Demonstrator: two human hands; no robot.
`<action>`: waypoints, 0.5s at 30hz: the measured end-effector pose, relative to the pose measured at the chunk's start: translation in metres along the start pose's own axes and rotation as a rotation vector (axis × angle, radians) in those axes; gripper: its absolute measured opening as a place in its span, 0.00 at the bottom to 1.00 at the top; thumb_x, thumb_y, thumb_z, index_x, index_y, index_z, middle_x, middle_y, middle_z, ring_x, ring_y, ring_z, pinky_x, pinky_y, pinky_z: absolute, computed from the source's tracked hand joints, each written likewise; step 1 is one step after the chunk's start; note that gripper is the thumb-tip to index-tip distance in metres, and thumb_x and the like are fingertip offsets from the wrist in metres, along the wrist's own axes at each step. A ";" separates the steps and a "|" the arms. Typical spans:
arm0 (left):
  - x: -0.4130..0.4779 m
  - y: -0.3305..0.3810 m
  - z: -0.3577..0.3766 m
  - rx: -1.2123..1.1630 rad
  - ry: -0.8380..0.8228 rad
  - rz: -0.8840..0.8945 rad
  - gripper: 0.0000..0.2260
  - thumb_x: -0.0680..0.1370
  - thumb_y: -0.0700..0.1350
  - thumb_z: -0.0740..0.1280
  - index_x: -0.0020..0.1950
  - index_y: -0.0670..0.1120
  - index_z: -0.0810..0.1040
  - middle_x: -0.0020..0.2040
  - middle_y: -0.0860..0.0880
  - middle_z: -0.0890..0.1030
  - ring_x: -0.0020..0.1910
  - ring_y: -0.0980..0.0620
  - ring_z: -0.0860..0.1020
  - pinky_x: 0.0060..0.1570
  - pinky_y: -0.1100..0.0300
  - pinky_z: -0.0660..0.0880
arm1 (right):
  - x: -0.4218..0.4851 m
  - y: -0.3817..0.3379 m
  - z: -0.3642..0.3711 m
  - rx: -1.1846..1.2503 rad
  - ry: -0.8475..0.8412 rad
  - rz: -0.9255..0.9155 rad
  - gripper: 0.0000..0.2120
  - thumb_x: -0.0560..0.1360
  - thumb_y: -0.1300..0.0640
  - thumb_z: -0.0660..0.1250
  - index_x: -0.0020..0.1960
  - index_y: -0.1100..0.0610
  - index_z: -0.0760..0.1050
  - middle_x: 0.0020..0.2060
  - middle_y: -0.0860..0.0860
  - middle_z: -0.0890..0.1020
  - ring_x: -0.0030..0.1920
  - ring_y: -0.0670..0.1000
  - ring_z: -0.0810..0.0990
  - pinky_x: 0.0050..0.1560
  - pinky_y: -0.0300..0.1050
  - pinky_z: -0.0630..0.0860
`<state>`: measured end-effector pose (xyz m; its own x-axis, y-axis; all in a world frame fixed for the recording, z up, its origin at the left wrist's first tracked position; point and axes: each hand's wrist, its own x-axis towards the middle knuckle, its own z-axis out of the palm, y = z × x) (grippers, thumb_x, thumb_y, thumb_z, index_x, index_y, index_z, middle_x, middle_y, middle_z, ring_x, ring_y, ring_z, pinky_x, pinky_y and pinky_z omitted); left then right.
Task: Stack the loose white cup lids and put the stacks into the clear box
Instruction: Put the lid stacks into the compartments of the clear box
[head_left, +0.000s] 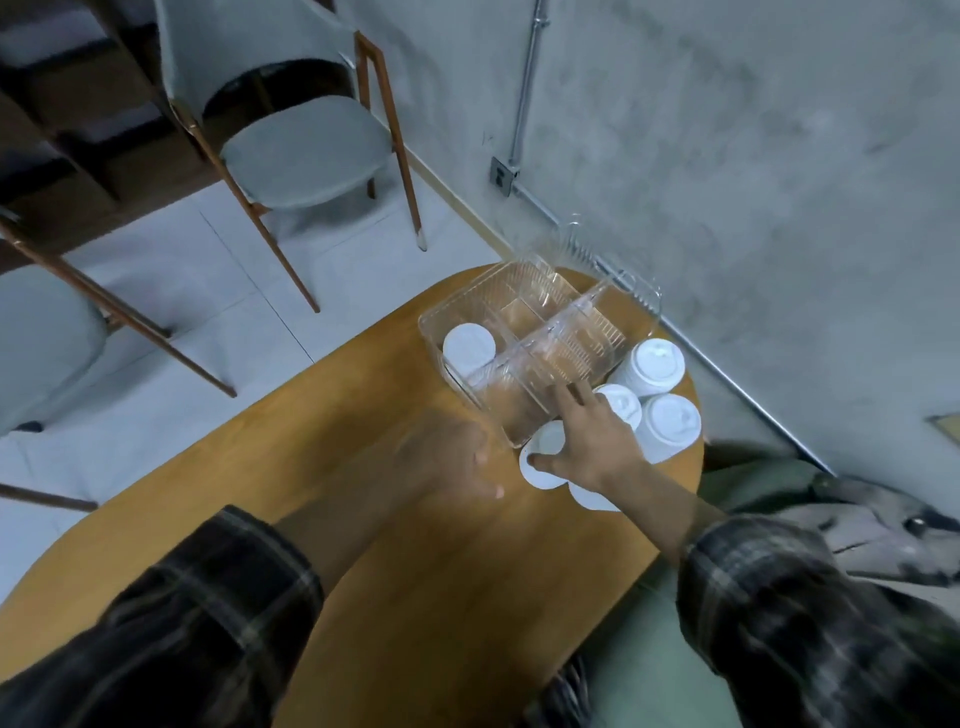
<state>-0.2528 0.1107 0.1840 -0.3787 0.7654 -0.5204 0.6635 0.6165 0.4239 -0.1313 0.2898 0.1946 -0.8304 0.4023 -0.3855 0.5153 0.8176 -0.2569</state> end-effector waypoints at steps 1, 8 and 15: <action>0.003 -0.001 0.014 -0.034 -0.021 -0.014 0.23 0.70 0.64 0.78 0.52 0.48 0.80 0.50 0.55 0.82 0.54 0.52 0.80 0.60 0.50 0.78 | -0.002 0.003 0.004 -0.005 -0.007 0.013 0.46 0.69 0.40 0.79 0.79 0.52 0.60 0.71 0.53 0.68 0.70 0.60 0.70 0.61 0.57 0.75; 0.038 0.000 0.074 -0.173 -0.094 -0.025 0.32 0.71 0.60 0.78 0.68 0.43 0.79 0.61 0.48 0.83 0.64 0.47 0.79 0.62 0.49 0.78 | -0.006 0.010 0.037 -0.067 -0.074 0.035 0.43 0.70 0.43 0.79 0.75 0.54 0.62 0.73 0.55 0.66 0.70 0.60 0.68 0.62 0.54 0.74; 0.072 -0.012 0.124 -0.248 -0.007 -0.001 0.46 0.65 0.56 0.83 0.78 0.51 0.67 0.73 0.51 0.74 0.75 0.49 0.68 0.71 0.45 0.71 | -0.015 0.001 0.063 -0.071 -0.123 -0.013 0.45 0.67 0.39 0.80 0.76 0.53 0.63 0.71 0.54 0.65 0.70 0.59 0.65 0.68 0.55 0.71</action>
<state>-0.2078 0.1350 0.0495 -0.3740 0.7638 -0.5261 0.4840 0.6446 0.5918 -0.1050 0.2589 0.1448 -0.8024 0.3413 -0.4895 0.4847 0.8513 -0.2010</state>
